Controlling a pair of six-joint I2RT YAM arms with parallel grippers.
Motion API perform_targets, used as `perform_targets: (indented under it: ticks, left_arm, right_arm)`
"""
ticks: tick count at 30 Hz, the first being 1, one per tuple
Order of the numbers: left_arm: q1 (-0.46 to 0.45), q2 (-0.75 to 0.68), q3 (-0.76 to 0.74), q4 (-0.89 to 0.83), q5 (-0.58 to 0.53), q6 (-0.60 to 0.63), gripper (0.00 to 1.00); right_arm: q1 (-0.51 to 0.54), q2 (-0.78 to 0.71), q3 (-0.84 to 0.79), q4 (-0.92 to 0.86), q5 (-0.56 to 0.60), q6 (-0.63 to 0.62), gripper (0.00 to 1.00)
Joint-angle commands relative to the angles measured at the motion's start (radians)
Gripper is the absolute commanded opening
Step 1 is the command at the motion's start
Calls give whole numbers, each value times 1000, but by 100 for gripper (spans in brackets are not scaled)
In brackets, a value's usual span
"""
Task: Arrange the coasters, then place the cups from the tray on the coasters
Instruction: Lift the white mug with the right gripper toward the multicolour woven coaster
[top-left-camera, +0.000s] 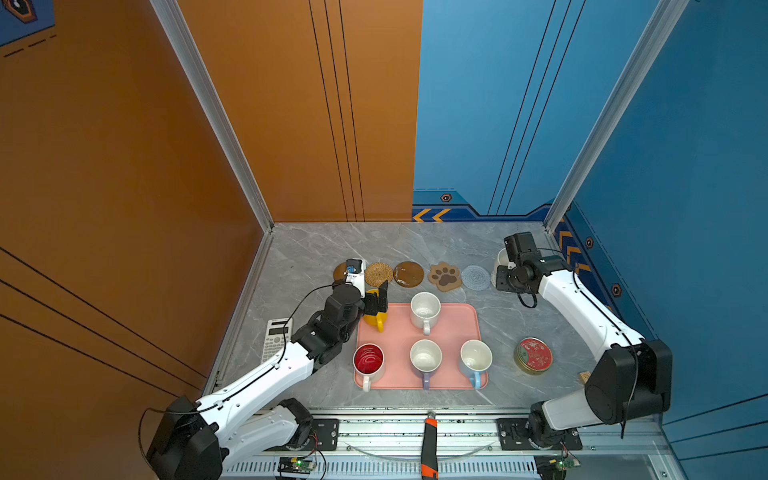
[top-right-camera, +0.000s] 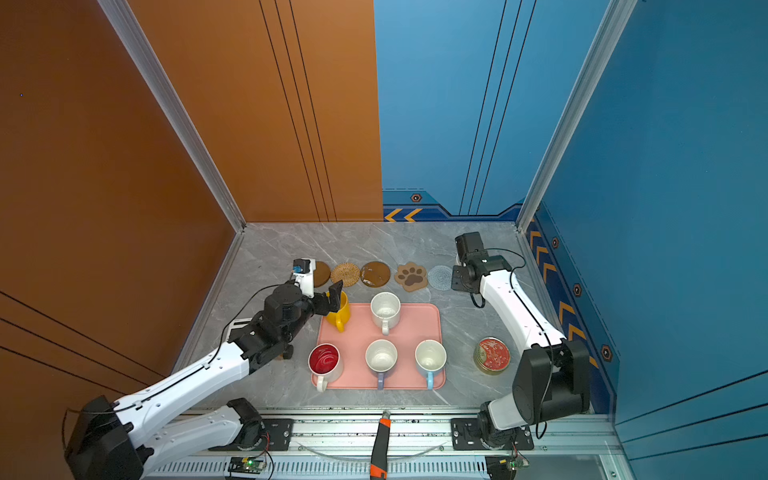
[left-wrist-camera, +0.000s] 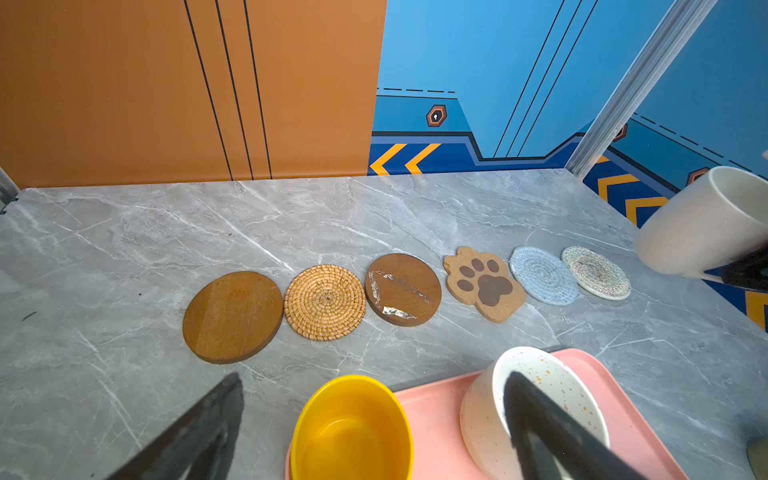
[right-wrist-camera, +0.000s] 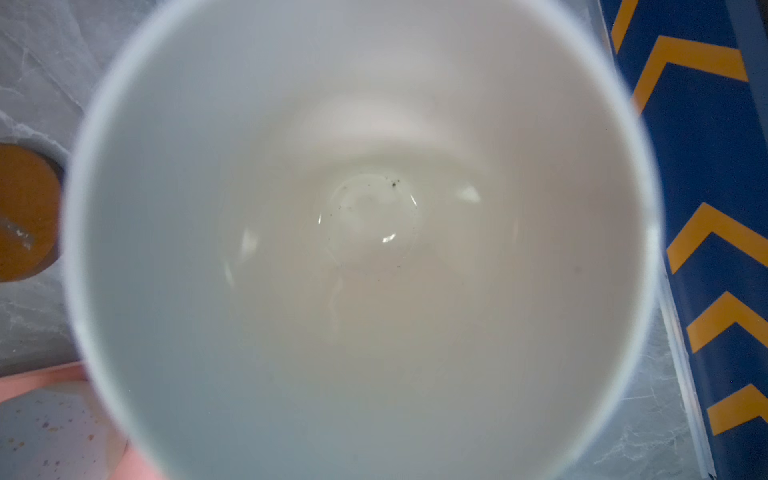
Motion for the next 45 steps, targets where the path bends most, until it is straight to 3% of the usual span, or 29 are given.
perform_targets:
  ticks: [1,16,45]
  left_arm:
    - [12,-5,-12,12,10,-12,98]
    - [13,-8,-11,11,5,-10,98]
    - [25,-6,-10,3,-3,-5,98]
  right_arm:
    - [-40,37,57,11,-21,-45,0]
    - [-126,212,99,73,-39,-47,0]
    - [-140,361,170,98,-47,-52,0]
